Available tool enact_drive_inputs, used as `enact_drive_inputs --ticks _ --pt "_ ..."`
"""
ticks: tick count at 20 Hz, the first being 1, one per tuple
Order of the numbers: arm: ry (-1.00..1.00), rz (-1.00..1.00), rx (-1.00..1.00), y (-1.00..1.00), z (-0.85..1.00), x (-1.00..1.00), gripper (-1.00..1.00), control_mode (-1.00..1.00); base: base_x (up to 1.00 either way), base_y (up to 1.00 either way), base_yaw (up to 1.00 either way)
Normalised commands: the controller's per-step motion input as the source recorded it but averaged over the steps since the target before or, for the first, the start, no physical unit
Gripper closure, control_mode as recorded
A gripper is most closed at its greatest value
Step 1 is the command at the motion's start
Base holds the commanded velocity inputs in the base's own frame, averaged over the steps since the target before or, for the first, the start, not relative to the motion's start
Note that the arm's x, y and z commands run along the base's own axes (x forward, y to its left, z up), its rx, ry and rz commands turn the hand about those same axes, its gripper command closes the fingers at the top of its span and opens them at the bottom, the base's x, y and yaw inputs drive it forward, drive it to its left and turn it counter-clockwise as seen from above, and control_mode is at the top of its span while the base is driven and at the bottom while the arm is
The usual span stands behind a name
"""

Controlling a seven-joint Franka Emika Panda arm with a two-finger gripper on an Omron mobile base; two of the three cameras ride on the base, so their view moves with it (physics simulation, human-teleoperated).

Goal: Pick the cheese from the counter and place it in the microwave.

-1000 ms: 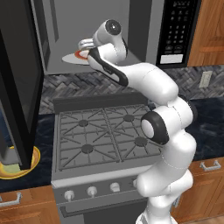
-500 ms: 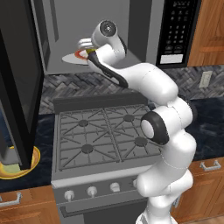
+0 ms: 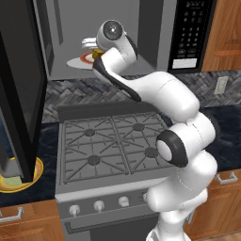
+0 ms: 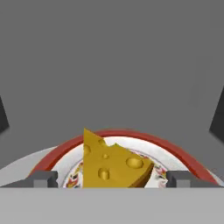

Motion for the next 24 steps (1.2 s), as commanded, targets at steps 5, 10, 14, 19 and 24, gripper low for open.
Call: enact_drive_inputs --ticks 5,10,14,19,24 --pt "-0.02 -0.08 0.03 -0.02 0.06 -1.00 -1.00 -1.00 0.00 0.00 0.00" --pt "0.00 -0.08 0.07 -0.26 0.04 -1.00 -1.00 -1.00 0.00 0.00 0.00" --pt "0.00 -0.06 0.08 -0.36 0.04 -1.00 -1.00 -1.00 0.00 0.00 0.00" --pt "0.00 -0.04 0.10 -0.33 0.05 -1.00 -1.00 -1.00 0.00 0.00 0.00" --pt "-0.04 0.00 0.04 -0.04 0.00 -1.00 -1.00 -1.00 0.00 0.00 0.00"
